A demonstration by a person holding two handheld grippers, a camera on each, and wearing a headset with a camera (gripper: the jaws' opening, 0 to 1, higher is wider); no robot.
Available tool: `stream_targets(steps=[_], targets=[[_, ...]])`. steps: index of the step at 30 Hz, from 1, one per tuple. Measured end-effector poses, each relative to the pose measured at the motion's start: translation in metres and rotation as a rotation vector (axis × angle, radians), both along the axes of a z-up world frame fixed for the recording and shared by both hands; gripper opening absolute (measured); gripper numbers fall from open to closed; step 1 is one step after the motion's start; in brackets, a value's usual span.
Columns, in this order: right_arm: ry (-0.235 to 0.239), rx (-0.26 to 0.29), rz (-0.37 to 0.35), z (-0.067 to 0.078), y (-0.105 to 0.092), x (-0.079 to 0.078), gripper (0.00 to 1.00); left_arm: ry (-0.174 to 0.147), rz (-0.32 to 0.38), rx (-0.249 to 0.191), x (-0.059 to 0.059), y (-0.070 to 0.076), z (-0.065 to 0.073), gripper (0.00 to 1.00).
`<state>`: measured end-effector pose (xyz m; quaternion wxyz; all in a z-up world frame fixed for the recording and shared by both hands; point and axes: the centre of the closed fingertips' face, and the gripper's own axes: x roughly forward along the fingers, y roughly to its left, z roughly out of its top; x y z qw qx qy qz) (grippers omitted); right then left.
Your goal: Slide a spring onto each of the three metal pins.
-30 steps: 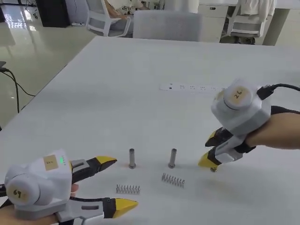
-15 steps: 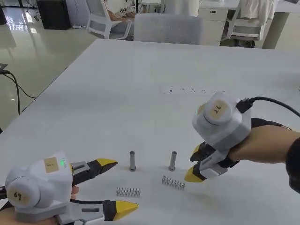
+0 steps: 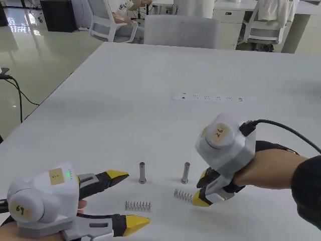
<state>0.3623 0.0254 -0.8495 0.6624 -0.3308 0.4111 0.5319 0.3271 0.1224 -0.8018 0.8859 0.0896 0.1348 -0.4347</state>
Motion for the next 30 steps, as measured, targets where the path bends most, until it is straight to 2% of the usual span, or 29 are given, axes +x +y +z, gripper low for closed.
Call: stream_targets(steps=[8,19,21,30], targets=[[0.002,-0.020,0.003,-0.011,0.003,-0.003,0.17,0.000,-0.004,0.002,-0.001,-0.001,0.000,0.55],[-0.020,-0.058,0.014,-0.017,0.000,-0.002,0.11,0.001,-0.005,0.003,-0.002,-0.001,0.000,0.53],[-0.017,-0.049,0.010,-0.017,0.001,-0.002,0.08,0.001,-0.008,0.003,-0.002,-0.002,0.001,0.53],[-0.014,-0.044,0.011,-0.013,0.000,-0.006,0.08,0.000,-0.045,0.010,-0.006,-0.012,0.004,0.47]])
